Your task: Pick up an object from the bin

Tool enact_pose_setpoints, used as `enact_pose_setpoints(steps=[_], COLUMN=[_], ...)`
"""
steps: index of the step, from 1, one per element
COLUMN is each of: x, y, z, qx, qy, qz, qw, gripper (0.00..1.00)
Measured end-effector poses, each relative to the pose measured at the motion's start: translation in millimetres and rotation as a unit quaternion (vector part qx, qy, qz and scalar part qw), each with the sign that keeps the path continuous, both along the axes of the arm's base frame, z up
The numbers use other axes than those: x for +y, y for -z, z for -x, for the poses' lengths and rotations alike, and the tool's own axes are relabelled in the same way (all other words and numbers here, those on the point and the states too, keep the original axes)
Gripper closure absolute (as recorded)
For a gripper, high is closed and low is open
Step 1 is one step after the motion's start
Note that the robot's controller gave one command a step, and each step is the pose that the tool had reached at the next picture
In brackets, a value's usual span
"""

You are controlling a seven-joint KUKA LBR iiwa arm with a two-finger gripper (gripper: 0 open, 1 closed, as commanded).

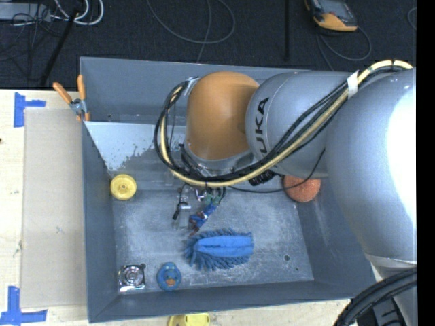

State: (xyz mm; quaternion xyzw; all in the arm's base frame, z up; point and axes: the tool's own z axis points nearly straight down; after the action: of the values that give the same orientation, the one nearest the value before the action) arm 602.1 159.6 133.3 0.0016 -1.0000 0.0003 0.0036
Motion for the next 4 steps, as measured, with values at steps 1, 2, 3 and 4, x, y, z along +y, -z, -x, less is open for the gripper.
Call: enact_pose_setpoints(steps=[1,2,3,4], x=[-1,-50,-85,-82], y=[-5,-18,15,54], z=[-1.5,10.1,31.4,54.4], qx=[-0.0032,-0.0023,-0.0058,-0.0068], qy=[0.001,0.015,-0.034,-0.05], qz=[0.0,-0.001,0.0,-0.001], qw=[1.0,0.9999,0.9994,0.9988], gripper=[0.0,0.0,0.0,0.0])
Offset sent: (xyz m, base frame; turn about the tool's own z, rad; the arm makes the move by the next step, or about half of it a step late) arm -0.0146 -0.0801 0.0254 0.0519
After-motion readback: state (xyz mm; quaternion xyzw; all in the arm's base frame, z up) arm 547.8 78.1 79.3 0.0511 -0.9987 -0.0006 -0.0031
